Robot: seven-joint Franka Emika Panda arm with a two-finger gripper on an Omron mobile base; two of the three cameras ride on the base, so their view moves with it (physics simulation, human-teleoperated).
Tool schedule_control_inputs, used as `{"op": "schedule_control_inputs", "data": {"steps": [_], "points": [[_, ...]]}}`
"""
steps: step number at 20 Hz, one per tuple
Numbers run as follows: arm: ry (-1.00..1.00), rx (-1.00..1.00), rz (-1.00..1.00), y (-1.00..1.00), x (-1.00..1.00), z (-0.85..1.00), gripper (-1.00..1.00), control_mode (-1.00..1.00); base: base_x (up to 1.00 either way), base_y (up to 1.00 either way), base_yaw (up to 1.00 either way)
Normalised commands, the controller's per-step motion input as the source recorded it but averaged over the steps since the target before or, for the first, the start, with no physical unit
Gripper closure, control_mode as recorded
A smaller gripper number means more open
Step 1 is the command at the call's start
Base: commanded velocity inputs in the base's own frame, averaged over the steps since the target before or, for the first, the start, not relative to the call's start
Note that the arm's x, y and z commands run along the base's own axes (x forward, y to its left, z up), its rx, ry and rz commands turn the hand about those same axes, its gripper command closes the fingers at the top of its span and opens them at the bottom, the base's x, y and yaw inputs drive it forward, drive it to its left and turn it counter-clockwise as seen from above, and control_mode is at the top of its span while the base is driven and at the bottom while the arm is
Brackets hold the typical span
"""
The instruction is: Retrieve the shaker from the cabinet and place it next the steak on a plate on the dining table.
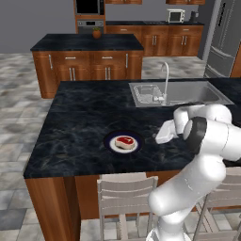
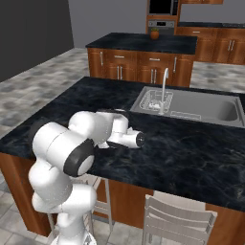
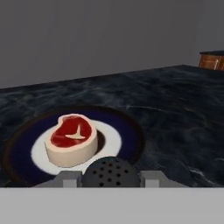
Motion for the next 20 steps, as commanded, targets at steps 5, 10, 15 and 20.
{"op": "schedule_control_inputs", "data": {"steps": [5,10,15,20], "points": [[0.00,0.00,0.01,-0.03,0.34,-0.31,1.00,-1.00,0.00,0.00,0.00],[0.00,0.00,0.01,-0.05,0.32,-0.29,1.00,-1.00,0.00,0.00,0.00],[0.00,0.00,0.03,-0.09,0.30,-0.29,1.00,-1.00,0.00,0.00,0.00],[0.00,0.00,0.04,-0.04,0.16,-0.33,-1.00,-1.00,0.00,0.00,0.00]]}}
